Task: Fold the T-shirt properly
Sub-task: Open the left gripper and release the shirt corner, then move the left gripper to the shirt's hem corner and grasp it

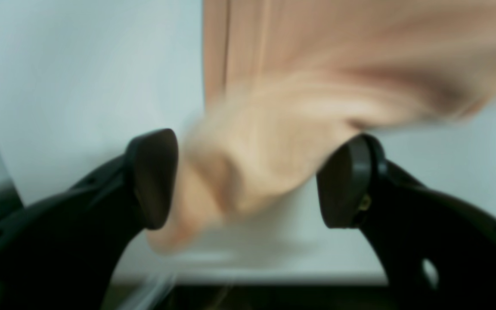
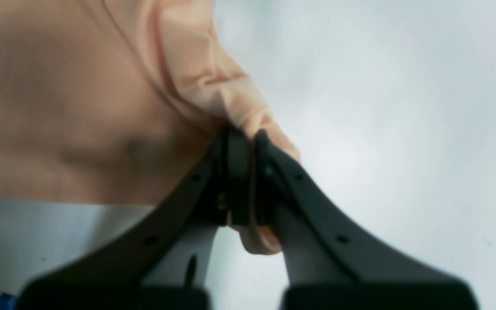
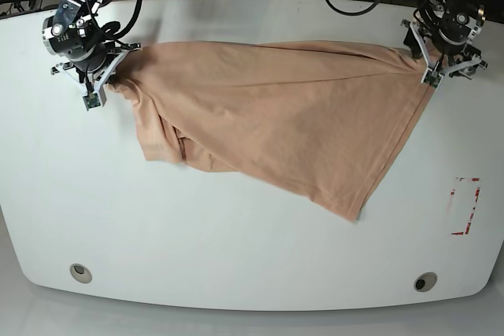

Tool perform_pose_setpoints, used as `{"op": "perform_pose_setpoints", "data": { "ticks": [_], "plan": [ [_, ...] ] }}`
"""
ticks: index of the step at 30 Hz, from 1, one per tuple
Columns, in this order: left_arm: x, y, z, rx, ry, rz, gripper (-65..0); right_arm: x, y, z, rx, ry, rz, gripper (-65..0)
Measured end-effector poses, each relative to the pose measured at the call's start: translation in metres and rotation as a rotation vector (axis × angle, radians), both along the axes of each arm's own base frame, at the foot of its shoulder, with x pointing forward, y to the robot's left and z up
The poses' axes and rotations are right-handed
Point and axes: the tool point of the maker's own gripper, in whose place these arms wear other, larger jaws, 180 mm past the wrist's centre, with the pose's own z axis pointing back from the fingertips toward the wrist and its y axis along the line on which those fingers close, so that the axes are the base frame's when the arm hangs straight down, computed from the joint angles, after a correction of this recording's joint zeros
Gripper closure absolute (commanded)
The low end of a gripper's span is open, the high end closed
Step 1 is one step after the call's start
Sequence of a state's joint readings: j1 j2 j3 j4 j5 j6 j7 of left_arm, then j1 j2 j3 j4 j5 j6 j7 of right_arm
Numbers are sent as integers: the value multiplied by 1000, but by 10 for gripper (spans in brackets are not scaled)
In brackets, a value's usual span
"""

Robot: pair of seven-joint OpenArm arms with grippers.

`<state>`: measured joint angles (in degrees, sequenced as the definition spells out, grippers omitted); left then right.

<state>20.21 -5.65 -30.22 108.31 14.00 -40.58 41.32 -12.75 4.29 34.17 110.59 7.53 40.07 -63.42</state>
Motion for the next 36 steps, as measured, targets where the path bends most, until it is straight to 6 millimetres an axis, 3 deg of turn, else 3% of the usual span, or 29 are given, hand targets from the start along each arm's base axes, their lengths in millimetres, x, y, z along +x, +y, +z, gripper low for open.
{"op": "perform_pose_setpoints", "data": {
  "ticks": [5, 9, 21, 30, 36],
  "plan": [
    [29, -1, 20, -38, -52, 34, -426, 3, -1, 1, -7, 3, -3, 0],
    [56, -13, 35, -104, -104, 32, -426, 13, 1, 8, 2, -37, 3, 0],
    [124, -18, 84, -143, -233, 36, -422, 15, 0, 9, -5, -35, 0, 0],
    [177, -38, 45, -330, -184, 19, -422, 16, 0, 9, -4, -37, 0, 0],
    [203, -78, 17, -473, -195, -61, -422, 21, 1, 12, 3, -55, 1, 0]
  ]
}}
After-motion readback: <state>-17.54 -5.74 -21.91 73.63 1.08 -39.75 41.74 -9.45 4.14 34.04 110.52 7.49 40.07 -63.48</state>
